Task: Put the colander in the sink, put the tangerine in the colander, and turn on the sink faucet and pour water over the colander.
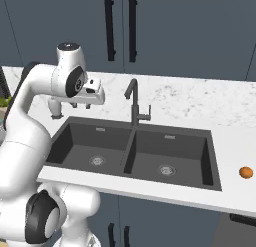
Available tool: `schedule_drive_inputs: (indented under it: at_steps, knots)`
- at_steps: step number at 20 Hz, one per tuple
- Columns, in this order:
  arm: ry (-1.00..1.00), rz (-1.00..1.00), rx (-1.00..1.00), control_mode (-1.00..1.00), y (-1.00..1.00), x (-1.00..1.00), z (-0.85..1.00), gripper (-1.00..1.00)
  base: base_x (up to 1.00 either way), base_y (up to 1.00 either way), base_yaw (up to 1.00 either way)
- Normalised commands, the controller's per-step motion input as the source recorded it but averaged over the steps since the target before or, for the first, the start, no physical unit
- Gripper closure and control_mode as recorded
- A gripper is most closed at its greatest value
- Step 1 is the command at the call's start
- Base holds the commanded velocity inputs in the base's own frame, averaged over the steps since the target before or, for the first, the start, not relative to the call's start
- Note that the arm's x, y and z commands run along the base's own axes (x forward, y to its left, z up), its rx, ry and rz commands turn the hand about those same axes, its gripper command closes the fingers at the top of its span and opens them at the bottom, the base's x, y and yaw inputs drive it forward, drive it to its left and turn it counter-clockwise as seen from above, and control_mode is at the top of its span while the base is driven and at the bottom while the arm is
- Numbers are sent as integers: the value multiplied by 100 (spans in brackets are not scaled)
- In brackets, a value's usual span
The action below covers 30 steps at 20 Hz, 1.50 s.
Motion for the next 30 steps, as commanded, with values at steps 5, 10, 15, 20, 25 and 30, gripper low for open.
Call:
schedule_drive_inputs:
  at_steps: [5, 10, 15, 20, 25, 30]
  knots:
    - [1, 0, 0, -100, 0, -24, 0, -100, 0, 0, 0]
    - [4, 0, -5, -100, 96, -62, -34, -100, 0, 0, 0]
    - [17, 1, -8, -100, 100, -32, -23, -100, 0, 0, 0]
    - [17, 2, 0, -100, 100, -3, -19, -100, 0, 0, 0]
    - [15, 8, 1, -100, 77, 0, -14, -100, 0, 0, 0]
    - [8, 6, 0, -100, 87, 6, -33, -100, 0, 0, 0]
